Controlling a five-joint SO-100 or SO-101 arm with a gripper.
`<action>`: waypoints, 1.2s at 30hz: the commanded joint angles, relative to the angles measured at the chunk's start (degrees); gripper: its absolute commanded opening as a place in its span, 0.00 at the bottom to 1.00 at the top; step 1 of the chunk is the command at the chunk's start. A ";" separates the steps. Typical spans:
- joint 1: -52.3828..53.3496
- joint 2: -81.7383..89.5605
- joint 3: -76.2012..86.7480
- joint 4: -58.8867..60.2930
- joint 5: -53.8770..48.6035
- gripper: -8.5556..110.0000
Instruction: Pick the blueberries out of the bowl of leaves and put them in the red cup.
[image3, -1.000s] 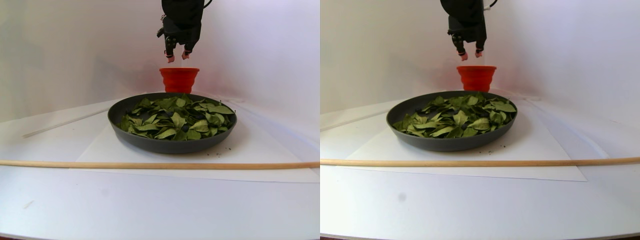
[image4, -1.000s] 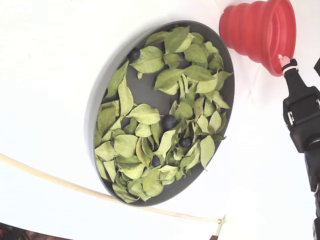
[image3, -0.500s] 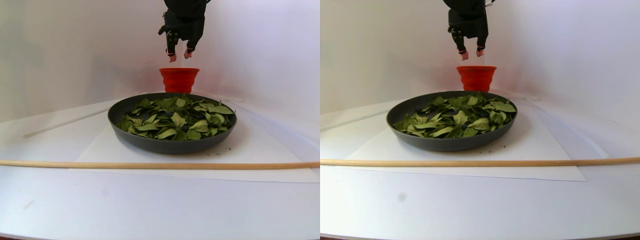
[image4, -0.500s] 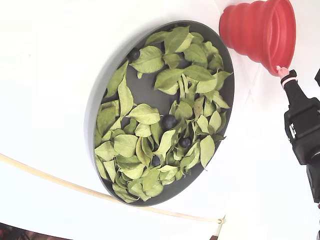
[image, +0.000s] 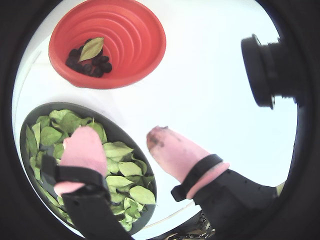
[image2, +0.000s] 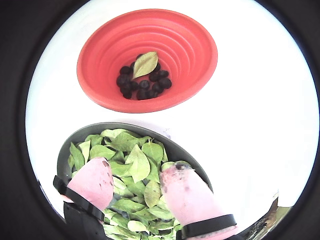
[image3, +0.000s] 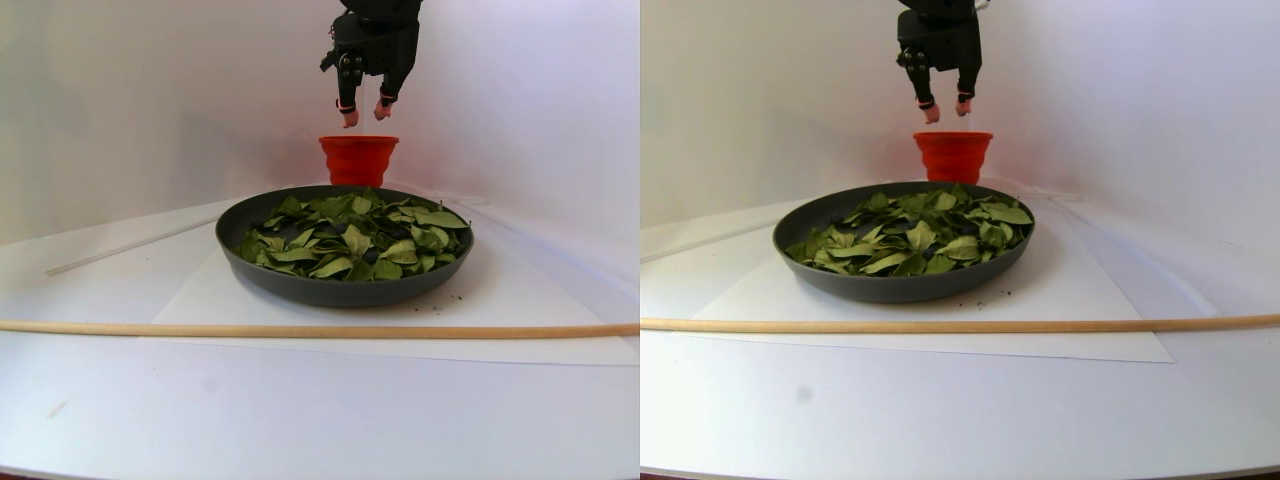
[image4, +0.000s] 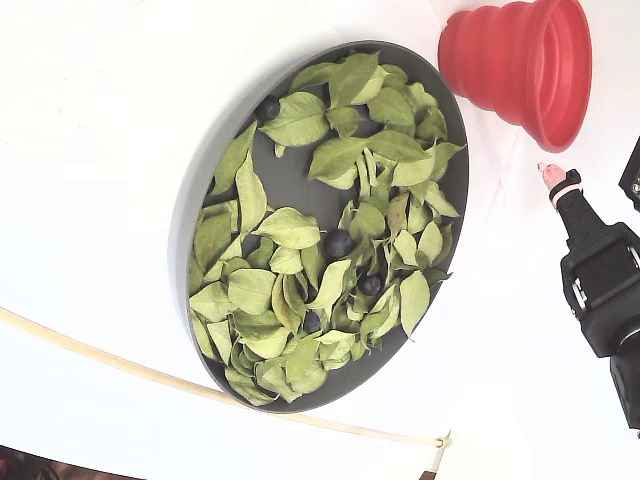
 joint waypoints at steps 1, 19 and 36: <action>1.58 8.26 0.35 0.70 -0.44 0.23; 2.81 13.18 6.50 6.77 -0.18 0.22; 4.83 16.61 12.83 10.28 -0.35 0.22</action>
